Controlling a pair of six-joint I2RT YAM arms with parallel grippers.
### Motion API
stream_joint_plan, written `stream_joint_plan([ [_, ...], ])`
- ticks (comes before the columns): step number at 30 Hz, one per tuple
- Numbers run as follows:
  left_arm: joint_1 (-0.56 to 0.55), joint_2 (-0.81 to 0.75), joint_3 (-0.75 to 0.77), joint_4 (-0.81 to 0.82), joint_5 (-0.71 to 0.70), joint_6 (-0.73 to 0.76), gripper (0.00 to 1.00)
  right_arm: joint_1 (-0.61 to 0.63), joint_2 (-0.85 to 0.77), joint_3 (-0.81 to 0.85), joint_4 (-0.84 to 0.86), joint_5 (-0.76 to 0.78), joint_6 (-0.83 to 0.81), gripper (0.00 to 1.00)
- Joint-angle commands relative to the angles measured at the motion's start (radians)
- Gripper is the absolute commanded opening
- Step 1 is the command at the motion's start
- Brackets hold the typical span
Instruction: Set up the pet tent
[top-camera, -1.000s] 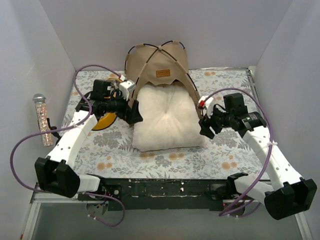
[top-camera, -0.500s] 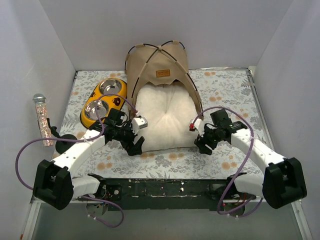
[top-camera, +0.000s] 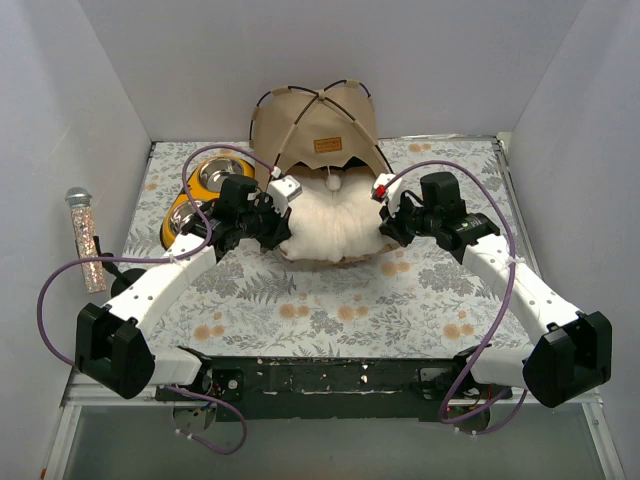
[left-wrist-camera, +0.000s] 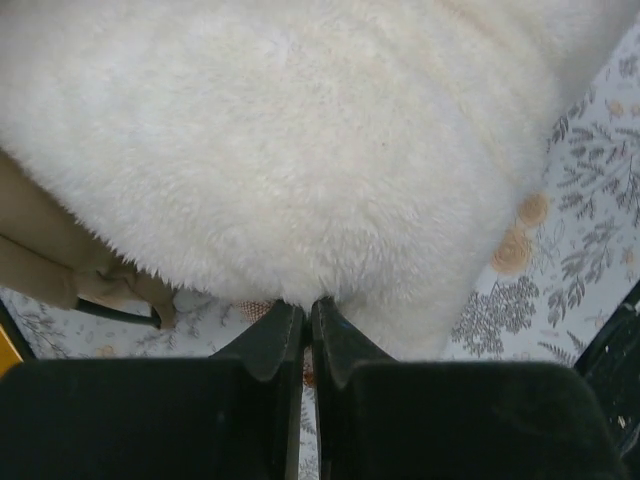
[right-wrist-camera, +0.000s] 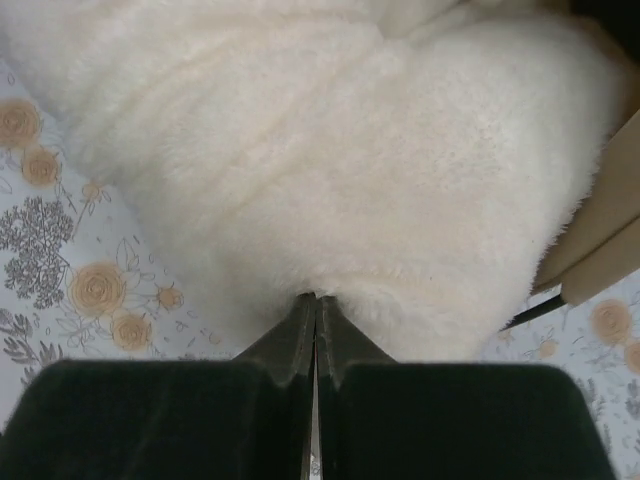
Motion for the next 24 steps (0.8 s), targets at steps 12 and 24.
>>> stream_joint_plan([
  [12, 0.006, 0.085, 0.076, 0.005, -0.067, -0.049, 0.00, -0.102, -0.014, 0.020, -0.256, 0.040, -0.143, 0.83],
  [24, 0.006, 0.151, 0.141, 0.031, -0.041, -0.034, 0.00, -0.068, 0.185, 0.090, -0.026, -0.036, -0.004, 0.02],
])
